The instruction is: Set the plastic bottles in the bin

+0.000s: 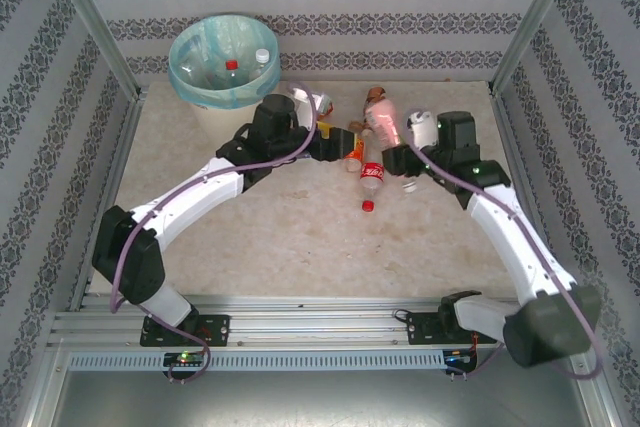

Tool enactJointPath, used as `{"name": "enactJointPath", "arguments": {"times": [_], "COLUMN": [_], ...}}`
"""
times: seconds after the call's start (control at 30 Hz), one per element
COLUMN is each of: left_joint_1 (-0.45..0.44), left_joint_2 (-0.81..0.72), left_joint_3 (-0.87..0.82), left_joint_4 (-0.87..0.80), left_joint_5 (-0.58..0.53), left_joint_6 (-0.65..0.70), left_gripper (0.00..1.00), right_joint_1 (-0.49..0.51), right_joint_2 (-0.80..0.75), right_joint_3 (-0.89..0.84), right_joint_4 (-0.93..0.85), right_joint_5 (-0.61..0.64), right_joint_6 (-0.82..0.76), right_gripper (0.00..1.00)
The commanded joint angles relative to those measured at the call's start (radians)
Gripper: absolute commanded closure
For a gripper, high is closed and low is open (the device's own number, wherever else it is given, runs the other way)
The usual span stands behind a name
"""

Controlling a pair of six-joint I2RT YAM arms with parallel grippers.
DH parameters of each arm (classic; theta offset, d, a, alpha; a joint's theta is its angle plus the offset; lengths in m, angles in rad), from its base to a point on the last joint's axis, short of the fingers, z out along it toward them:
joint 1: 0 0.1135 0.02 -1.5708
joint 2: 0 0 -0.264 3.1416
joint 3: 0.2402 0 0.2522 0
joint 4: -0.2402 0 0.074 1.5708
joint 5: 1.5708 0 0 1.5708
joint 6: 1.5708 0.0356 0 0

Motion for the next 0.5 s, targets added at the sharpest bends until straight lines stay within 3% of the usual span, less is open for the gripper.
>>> {"name": "enactJointPath", "arguments": {"times": [0.0, 0.1, 0.27, 0.47], "left_joint_1": [0.026, 0.039, 0.038, 0.039], "left_joint_2": [-0.057, -0.078, -0.095, -0.138], "left_joint_3": [-0.019, -0.068, -0.075, -0.101], "left_joint_4": [0.187, 0.295, 0.312, 0.233], "left_joint_5": [0.130, 0.161, 0.201, 0.125], "left_joint_6": [-0.109, -0.163, -0.169, -0.125], "left_gripper": [0.16, 0.16, 0.18, 0.20], "right_joint_1": [0.055, 0.113, 0.212, 0.266], "right_joint_2": [-0.040, -0.038, 0.018, 0.036], "right_joint_3": [-0.042, -0.060, -0.003, 0.025], "right_joint_4": [0.132, 0.217, 0.220, 0.286], "right_joint_5": [-0.186, -0.238, -0.247, -0.218], "right_joint_6": [0.022, 0.055, 0.027, 0.053], "right_gripper": [0.40, 0.41, 0.41, 0.41]}}
